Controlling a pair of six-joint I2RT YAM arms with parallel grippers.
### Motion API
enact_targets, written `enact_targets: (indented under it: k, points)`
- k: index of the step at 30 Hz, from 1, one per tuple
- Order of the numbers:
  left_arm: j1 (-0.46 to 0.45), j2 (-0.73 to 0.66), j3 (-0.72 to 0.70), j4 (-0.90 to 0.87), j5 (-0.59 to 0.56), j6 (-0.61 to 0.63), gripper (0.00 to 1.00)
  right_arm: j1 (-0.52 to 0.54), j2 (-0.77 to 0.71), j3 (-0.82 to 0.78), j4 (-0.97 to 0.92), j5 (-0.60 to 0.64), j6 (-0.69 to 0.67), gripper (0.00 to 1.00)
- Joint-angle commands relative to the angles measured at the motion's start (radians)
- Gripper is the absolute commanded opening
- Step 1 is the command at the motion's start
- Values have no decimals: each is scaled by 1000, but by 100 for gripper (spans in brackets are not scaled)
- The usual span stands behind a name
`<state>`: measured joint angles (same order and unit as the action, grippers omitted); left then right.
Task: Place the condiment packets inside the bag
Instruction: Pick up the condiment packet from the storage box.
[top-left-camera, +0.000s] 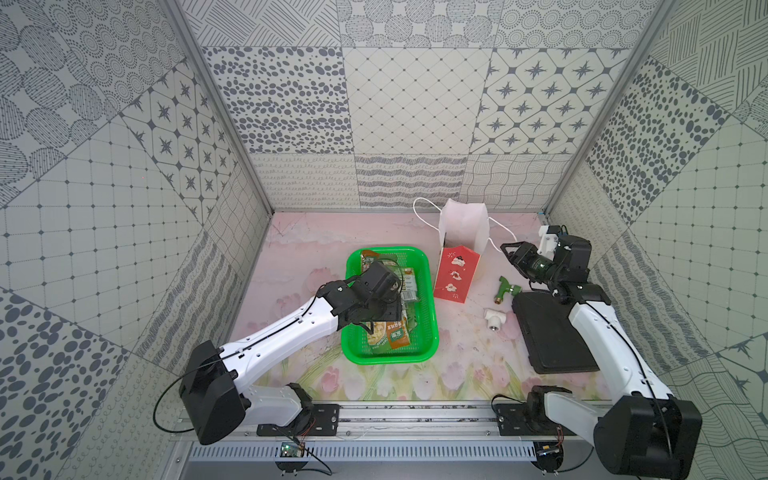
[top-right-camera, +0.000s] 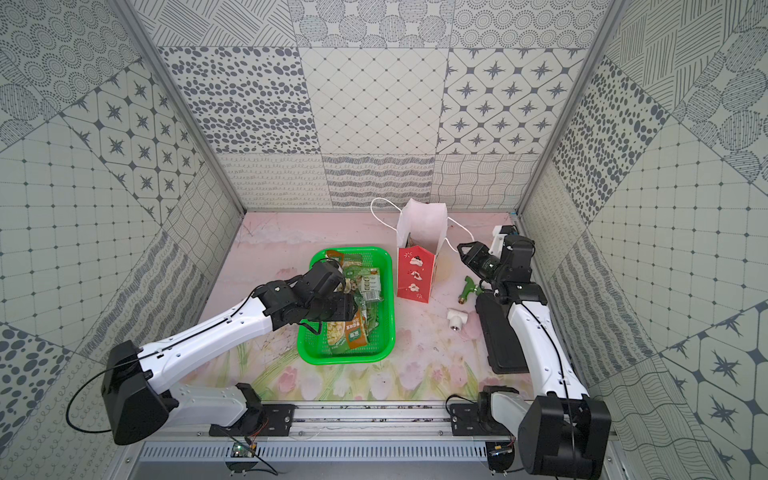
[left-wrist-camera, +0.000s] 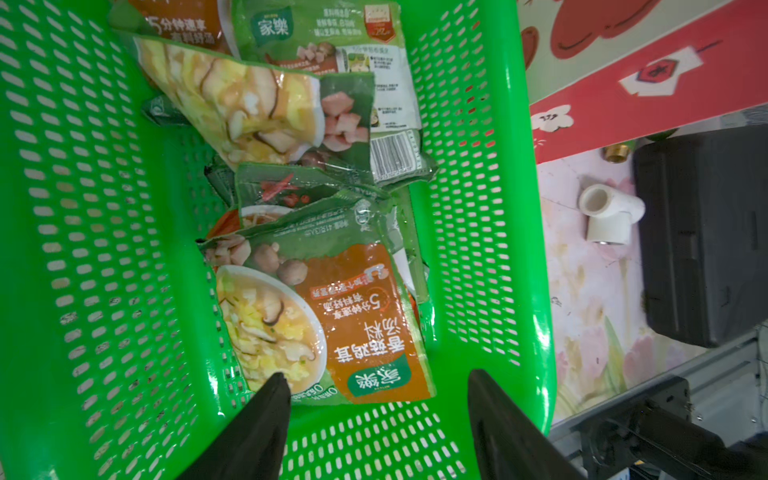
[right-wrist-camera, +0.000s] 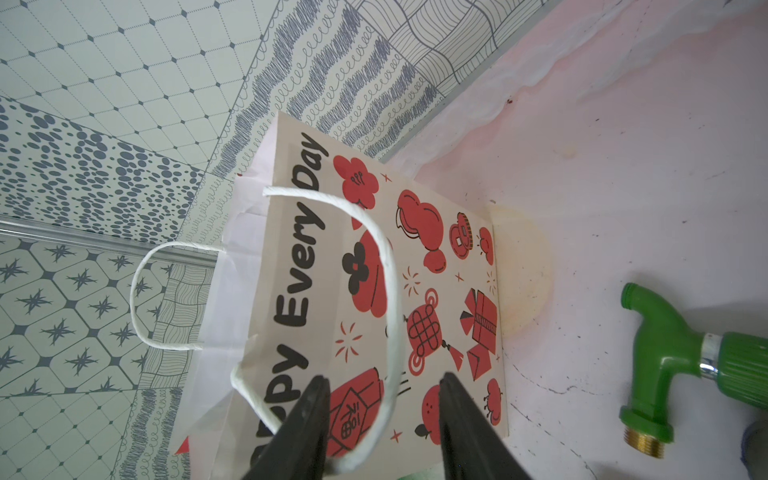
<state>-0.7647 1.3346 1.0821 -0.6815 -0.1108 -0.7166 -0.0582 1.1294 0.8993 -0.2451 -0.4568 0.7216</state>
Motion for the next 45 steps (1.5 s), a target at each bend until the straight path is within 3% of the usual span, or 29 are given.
enact_targets:
  k: [1,12,21,34,41,45]
  points:
    - [-24,38,-20,40,-84,-74,70,-2,-24,1,41,-39,-16,49]
    - [-149,163,17,-6,-173,-174,72,-2,-43,2,45,-60,-19,55]
    - [-174,298,107,-102,-209,-194,70,-3,-41,1,47,-62,-18,55]
    - [-175,221,66,-211,-289,-215,58,-3,-29,0,49,-66,-12,55]
    - [-176,220,67,-207,-280,-214,58,-3,-31,1,49,-66,-10,56]
    - [-175,249,76,-201,-261,-212,68,-2,-31,0,50,-66,-9,56]
